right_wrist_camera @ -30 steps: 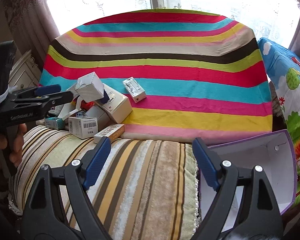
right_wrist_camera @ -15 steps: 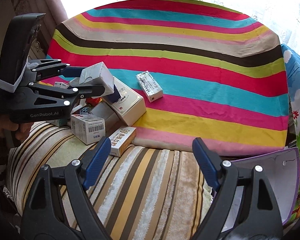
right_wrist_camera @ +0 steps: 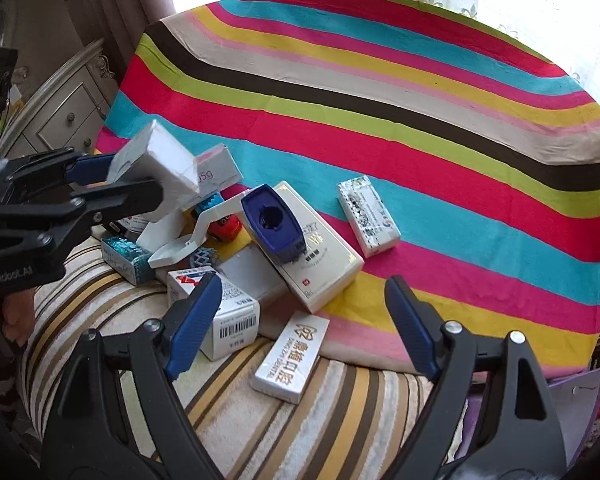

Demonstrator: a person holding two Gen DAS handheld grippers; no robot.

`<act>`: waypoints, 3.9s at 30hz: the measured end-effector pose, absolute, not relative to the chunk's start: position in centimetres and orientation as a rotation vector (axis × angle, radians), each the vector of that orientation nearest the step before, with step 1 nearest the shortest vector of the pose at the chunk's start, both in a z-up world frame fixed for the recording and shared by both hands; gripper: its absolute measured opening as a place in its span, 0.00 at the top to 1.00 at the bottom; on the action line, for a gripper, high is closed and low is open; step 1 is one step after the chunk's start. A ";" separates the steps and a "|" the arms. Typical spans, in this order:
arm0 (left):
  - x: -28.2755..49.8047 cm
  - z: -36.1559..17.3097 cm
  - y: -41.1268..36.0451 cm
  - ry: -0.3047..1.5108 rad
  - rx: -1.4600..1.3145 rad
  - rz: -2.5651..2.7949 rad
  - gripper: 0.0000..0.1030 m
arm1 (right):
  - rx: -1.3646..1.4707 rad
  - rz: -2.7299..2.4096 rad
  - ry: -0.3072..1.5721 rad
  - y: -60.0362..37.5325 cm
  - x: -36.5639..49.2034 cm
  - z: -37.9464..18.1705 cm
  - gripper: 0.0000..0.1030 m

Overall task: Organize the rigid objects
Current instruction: 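Grasp the blue cap with the right gripper while the left grasps a silver-wrapped box, then carry the blue cap and silver box over the purple-rimmed box, then release the blue cap and silver box into the purple-rimmed box, then move both grippers back to the pile of boxes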

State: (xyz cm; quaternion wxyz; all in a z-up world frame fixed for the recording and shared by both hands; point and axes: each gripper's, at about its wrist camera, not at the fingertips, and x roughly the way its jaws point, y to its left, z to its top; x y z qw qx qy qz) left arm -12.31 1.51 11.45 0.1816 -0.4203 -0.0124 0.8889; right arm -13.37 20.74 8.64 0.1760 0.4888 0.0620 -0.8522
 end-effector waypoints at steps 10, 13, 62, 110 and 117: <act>-9.6 9.3 -3.8 -0.294 -1.279 2.587 0.58 | 1.373 -2.385 0.271 18.2 -16.1 7.2 0.31; -9.2 9.1 -3.5 -0.301 -1.281 2.578 0.58 | 1.378 -2.380 0.291 17.8 -16.5 6.7 0.45; -1.8 10.1 29.6 0.180 -1.193 1.924 0.58 | 1.528 -2.999 -0.364 50.4 1.6 9.1 0.68; -4.8 9.9 11.7 -0.186 -1.320 2.191 0.45 | 1.514 -2.890 -0.262 43.4 -0.7 10.3 0.37; -5.9 9.3 3.1 -0.325 -1.376 2.341 0.45 | 1.498 -2.819 -0.150 39.4 -2.6 10.9 0.33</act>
